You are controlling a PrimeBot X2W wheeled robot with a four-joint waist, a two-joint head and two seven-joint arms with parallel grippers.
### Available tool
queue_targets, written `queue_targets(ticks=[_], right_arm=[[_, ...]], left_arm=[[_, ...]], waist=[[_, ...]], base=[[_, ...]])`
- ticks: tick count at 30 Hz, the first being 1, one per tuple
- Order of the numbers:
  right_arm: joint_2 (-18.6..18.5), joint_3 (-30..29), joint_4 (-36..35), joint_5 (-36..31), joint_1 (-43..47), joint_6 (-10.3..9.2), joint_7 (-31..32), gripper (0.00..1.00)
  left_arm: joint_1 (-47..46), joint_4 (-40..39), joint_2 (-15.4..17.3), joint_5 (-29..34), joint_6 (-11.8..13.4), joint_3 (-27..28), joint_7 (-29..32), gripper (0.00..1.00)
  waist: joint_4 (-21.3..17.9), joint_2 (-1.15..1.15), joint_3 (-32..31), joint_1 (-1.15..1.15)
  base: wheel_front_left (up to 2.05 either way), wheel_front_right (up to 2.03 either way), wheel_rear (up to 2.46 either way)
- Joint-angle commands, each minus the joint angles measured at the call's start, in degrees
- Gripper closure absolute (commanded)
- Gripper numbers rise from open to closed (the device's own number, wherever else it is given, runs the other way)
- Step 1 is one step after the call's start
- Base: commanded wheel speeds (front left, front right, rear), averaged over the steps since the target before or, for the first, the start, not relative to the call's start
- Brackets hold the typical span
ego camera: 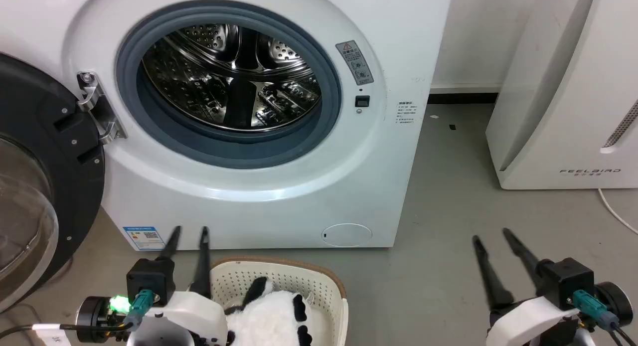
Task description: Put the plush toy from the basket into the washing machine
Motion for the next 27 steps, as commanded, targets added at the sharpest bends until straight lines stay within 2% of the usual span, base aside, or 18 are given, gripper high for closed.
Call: queue_targets(ticks=[1, 27], right_arm=[[0.00, 0.00, 0.02, 0.10, 0.02, 0.00, -0.09, 0.00], [0.00, -1.43, -0.71, 2.39, 0.34, -0.01, -3.07, 0.00]], left_arm=[[0.01, 0.02, 0.00, -0.07, 0.03, -0.01, -0.09, 0.00], [-0.04, 1.63, 0.00, -2.31, 0.54, -1.77, -3.09, 0.00]], waist=[[0.00, 0.00, 0.02, 0.00], [-0.56, 0.00, 1.63, 0.00]], base=[[0.00, 0.00, 0.00], [0.00, 0.00, 0.00]])
